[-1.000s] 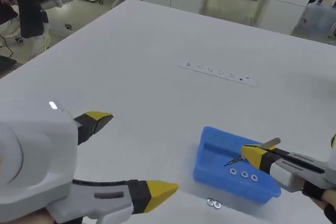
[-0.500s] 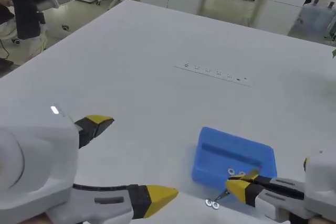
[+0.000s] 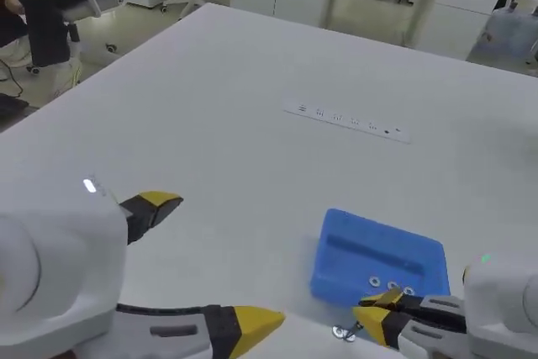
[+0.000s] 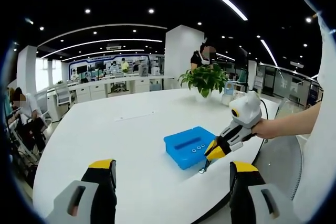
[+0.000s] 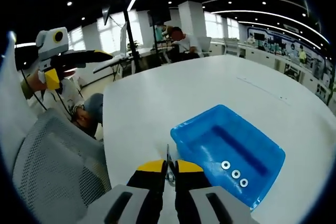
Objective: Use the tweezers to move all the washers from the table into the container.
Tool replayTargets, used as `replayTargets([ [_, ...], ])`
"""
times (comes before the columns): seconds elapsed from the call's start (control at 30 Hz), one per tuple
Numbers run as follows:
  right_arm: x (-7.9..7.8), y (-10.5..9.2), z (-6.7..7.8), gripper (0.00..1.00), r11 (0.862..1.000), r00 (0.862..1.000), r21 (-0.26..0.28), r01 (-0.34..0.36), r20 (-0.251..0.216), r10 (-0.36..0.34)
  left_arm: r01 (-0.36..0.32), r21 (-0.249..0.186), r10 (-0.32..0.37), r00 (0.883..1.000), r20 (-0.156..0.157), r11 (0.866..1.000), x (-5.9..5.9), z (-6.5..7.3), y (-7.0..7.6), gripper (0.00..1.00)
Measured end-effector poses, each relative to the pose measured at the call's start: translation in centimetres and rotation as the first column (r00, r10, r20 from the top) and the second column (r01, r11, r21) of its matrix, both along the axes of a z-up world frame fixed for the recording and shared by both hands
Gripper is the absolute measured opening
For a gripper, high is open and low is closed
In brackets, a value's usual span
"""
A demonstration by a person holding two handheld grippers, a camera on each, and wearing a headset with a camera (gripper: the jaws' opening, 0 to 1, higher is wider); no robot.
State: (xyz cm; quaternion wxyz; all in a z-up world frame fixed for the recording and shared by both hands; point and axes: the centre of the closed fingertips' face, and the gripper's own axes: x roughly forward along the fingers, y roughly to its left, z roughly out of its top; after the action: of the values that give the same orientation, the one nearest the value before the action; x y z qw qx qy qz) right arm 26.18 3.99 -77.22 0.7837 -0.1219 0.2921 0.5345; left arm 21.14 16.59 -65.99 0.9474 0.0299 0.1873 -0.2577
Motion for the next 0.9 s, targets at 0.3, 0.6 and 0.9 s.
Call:
replayTargets([
  [0.3, 0.0, -0.2, 1.1, 0.02, 1.0, 1.0, 0.026, 0.0, 0.019, -0.001, 0.007, 0.004, -0.007, 1.0, 0.001, 1.0, 0.0, 0.0, -0.1, 0.91],
  [0.6, -0.1, -0.1, 4.5, 0.02, 0.996, 0.999, 0.09, -0.028, 0.041, 0.024, 0.006, 0.004, -0.006, 1.0, 0.001, 1.0, -0.1, 0.0, 0.1, 0.91],
  [0.9, 0.6, 0.3, 7.0, 0.02, 0.993, 0.991, 0.09, -0.076, 0.119, 0.066, -0.001, 0.002, 0.001, 1.0, 0.007, 1.0, -0.2, 0.1, 0.3, 0.91],
])
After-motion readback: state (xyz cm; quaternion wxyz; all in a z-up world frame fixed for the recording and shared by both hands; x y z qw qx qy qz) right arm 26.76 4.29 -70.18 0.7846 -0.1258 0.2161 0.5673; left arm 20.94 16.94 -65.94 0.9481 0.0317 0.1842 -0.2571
